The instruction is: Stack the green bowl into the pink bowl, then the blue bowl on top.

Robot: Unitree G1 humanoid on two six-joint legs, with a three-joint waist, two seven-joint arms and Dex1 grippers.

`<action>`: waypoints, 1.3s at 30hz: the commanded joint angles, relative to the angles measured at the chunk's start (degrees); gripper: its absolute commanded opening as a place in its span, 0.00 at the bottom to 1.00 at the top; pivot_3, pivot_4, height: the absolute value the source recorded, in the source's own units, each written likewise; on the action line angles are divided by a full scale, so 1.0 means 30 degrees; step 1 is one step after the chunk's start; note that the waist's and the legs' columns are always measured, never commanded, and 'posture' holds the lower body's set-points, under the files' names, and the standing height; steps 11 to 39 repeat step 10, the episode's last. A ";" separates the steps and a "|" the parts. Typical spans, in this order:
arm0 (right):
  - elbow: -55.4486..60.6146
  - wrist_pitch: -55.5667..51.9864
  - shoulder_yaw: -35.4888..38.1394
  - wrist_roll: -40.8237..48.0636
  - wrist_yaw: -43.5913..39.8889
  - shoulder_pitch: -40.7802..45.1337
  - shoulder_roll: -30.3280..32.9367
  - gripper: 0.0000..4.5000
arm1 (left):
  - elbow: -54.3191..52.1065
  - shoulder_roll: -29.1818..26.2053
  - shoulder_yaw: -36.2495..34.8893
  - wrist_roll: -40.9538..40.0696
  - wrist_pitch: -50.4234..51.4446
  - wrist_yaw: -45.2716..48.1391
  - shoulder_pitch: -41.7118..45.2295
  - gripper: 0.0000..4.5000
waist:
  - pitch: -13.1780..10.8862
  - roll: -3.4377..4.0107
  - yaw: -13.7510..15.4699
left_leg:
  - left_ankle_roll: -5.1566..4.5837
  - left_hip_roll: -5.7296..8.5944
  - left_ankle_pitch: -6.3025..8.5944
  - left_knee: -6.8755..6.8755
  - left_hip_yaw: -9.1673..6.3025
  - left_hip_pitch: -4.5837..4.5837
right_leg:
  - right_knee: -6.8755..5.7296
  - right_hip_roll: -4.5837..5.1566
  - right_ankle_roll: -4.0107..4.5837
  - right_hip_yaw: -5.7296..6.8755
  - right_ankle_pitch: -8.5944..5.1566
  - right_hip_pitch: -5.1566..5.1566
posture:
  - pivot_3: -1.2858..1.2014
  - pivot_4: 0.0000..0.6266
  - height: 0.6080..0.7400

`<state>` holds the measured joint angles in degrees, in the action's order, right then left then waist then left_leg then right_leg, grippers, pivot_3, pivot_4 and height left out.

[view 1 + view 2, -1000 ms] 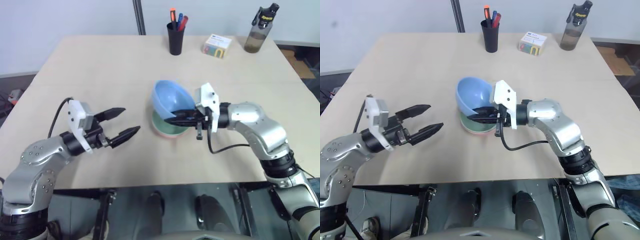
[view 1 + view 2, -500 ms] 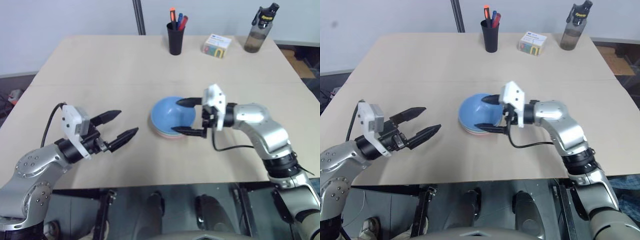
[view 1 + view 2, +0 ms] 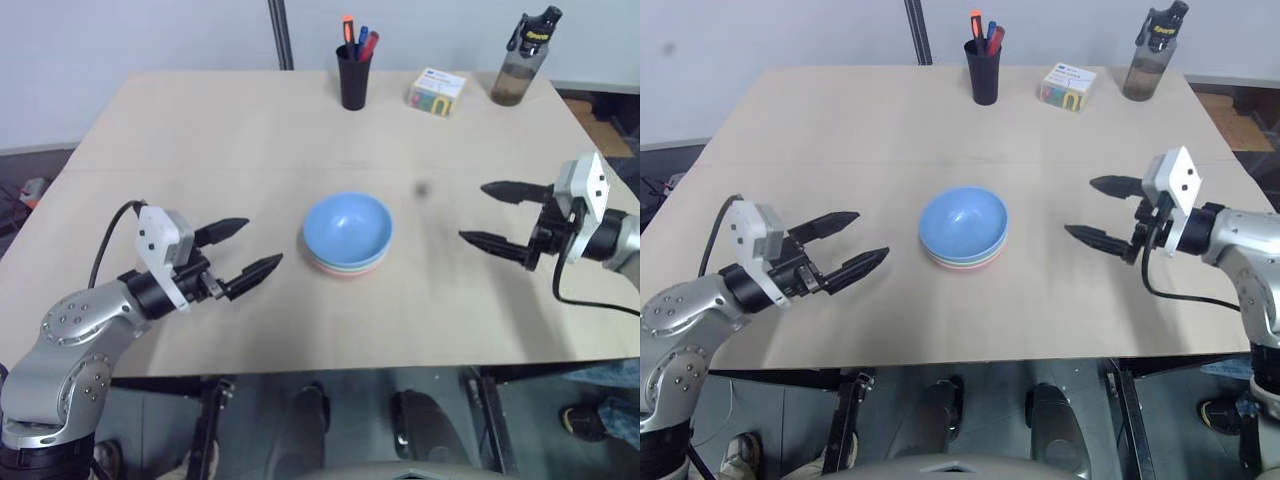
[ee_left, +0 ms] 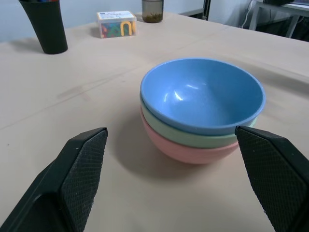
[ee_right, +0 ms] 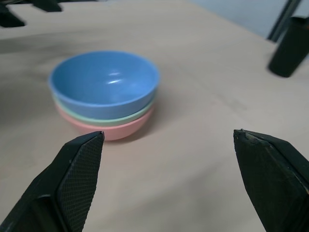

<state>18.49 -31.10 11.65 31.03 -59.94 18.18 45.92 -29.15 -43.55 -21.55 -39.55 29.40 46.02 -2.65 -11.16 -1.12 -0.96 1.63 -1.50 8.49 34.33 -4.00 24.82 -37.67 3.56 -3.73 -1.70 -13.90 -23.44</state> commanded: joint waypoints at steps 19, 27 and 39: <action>0.0523 -0.0101 0.1478 0.1989 -0.2197 -0.1219 0.2669 0.99 | -0.0190 -0.2518 -0.3845 -0.1267 0.0259 0.3815 -0.3157 1.00 | -0.0004 0.0001 0.0013 | 0.0002 -0.0007 0.0005 0.0008 0.0028 -0.0021 | 0.0001 0.0027 -0.0008 -0.0008 -0.0007 -0.0003 | 0.52 0.24 1.00; 0.0523 -0.0101 0.1478 0.1989 -0.2197 -0.1219 0.2669 0.99 | -0.0190 -0.2518 -0.3845 -0.1267 0.0259 0.3815 -0.3157 1.00 | -0.0004 0.0001 0.0013 | 0.0002 -0.0007 0.0005 0.0008 0.0028 -0.0021 | 0.0001 0.0027 -0.0008 -0.0008 -0.0007 -0.0003 | 0.52 0.24 1.00; 0.0523 -0.0101 0.1478 0.1989 -0.2197 -0.1219 0.2669 0.99 | -0.0190 -0.2518 -0.3845 -0.1267 0.0259 0.3815 -0.3157 1.00 | -0.0004 0.0001 0.0013 | 0.0002 -0.0007 0.0005 0.0008 0.0028 -0.0021 | 0.0001 0.0027 -0.0008 -0.0008 -0.0007 -0.0003 | 0.52 0.24 1.00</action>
